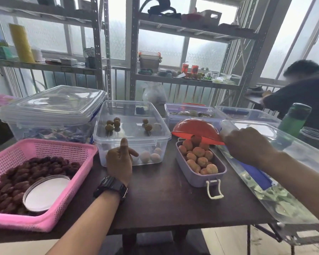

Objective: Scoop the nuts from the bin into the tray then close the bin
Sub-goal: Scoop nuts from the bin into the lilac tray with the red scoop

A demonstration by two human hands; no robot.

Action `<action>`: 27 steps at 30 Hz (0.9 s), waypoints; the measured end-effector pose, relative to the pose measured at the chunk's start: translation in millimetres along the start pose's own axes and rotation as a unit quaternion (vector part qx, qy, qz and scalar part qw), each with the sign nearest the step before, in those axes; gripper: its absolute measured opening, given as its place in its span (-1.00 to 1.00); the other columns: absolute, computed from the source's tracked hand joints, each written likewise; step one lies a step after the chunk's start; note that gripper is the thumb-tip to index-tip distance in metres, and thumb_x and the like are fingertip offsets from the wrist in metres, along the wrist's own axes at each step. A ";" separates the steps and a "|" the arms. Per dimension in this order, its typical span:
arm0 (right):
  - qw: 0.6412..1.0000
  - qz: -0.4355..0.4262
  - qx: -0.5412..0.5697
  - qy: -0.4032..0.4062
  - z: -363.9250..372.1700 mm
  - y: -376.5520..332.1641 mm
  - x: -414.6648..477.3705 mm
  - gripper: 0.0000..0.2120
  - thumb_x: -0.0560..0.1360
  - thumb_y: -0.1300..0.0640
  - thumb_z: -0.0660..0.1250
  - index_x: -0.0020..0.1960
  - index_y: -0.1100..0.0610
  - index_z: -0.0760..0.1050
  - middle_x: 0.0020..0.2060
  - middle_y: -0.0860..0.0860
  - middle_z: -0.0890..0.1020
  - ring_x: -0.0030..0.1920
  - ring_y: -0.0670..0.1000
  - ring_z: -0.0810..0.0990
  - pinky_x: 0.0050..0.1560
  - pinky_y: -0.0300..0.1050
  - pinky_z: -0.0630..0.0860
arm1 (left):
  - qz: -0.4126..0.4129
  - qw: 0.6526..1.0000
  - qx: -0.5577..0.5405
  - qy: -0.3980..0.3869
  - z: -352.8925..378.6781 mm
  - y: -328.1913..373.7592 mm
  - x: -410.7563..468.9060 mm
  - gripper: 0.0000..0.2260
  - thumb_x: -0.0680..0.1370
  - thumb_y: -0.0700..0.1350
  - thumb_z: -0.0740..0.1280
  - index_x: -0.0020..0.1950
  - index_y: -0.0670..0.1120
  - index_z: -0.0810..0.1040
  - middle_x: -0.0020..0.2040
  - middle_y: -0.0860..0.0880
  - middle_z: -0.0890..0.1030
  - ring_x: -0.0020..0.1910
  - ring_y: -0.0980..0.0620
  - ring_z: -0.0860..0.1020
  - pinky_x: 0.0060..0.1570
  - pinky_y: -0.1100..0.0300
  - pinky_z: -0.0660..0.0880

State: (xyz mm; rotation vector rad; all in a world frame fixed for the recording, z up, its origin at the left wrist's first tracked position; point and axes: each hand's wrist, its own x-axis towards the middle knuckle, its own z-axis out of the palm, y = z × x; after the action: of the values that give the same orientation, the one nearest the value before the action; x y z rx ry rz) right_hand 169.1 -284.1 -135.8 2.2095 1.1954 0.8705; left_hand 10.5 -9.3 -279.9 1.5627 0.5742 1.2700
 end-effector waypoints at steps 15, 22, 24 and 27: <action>0.997 0.074 0.002 0.003 -5.5 -5.4 -1.2 -0.75 0.50 0.24 0.08 0.09 0.07 0.44 -0.17 0.05 0.66 -0.15 0.14 0.67 -0.31 -0.12 0.28 | 0.010 1.000 -0.001 -0.003 1.8 -4.5 1.9 -0.34 0.61 0.20 0.06 -0.48 -0.17 0.60 -0.69 0.01 0.38 -0.65 0.09 0.35 -0.31 0.14 0.33; 0.998 0.057 0.019 0.009 -2.3 -5.4 -5.1 -0.72 0.51 0.23 0.02 0.12 0.07 0.41 -0.13 0.05 0.67 -0.12 0.13 0.68 -0.29 -0.11 0.29 | 0.008 1.000 -0.002 -0.002 1.6 -5.1 2.1 -0.32 0.58 0.26 0.05 -0.48 -0.17 0.60 -0.68 0.01 0.40 -0.62 -0.01 0.37 -0.30 0.09 0.36; 0.998 0.052 0.020 0.012 -3.6 -5.0 -10.0 -0.64 0.48 0.21 -0.08 0.12 0.06 0.40 -0.14 0.06 0.67 -0.12 0.14 0.68 -0.29 -0.11 0.29 | 0.011 1.000 -0.003 -0.002 1.3 -4.5 1.7 -0.32 0.58 0.26 0.05 -0.48 -0.17 0.60 -0.68 0.00 0.39 -0.61 -0.03 0.38 -0.30 0.09 0.36; 0.998 0.065 0.018 0.006 -2.7 -2.3 -14.4 -0.68 0.49 0.19 -0.06 0.09 0.06 0.42 -0.17 0.06 0.67 -0.16 0.14 0.67 -0.31 -0.12 0.28 | 0.017 1.000 -0.002 0.001 0.8 -4.8 1.6 -0.33 0.58 0.25 0.05 -0.49 -0.15 0.60 -0.68 0.00 0.40 -0.60 -0.04 0.39 -0.30 0.09 0.37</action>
State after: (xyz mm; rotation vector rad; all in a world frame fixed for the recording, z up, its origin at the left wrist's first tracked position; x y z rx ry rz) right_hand 159.9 -295.0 -139.8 2.3348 1.0901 0.9213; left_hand 12.8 -6.4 -283.5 1.5732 0.5495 1.2978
